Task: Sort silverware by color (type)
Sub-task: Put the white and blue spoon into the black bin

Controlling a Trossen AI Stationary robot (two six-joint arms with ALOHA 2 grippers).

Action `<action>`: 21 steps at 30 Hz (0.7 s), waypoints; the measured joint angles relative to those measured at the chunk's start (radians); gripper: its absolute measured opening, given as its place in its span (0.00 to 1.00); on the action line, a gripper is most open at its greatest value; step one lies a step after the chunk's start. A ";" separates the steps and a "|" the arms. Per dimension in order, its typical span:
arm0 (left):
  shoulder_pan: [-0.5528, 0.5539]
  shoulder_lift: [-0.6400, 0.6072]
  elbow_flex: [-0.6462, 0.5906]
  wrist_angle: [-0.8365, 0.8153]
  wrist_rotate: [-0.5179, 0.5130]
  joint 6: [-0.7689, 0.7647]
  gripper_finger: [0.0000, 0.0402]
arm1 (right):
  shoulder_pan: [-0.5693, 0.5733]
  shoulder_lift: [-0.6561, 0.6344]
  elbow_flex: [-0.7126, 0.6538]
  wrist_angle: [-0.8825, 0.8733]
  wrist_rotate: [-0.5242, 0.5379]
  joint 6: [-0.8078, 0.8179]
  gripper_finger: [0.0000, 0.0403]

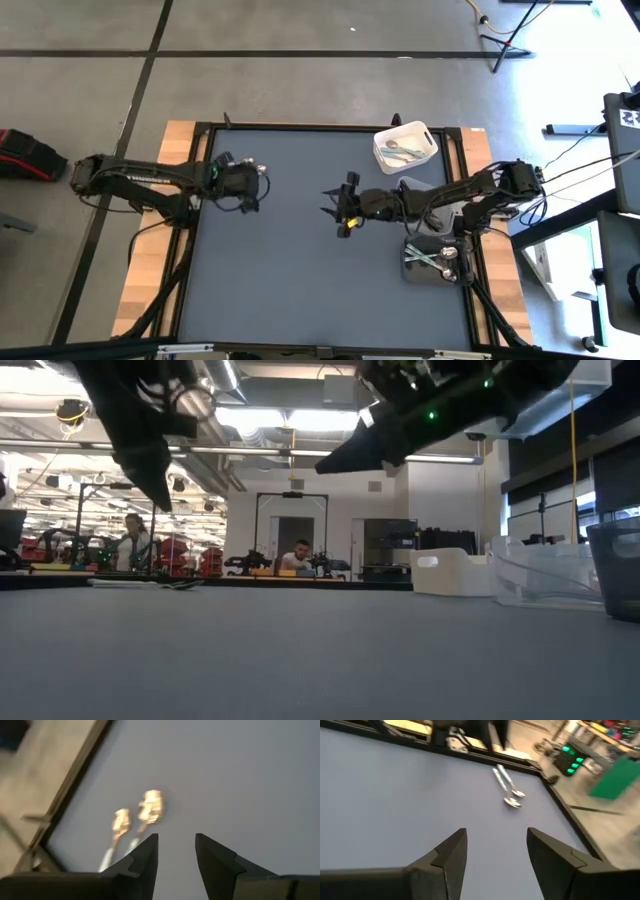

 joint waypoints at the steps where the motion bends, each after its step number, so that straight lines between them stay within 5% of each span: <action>1: 0.042 0.004 -0.001 -0.001 -0.006 0.003 0.31 | -0.015 0.000 -0.012 0.022 -0.040 -0.001 0.48; 11: 0.475 0.128 -0.001 -0.008 0.230 0.237 0.31 | -0.092 0.000 -0.032 0.046 -0.229 -0.038 0.48; 21: 0.597 0.339 -0.001 0.031 0.274 0.390 0.31 | -0.090 0.105 -0.032 0.079 -0.265 -0.061 0.48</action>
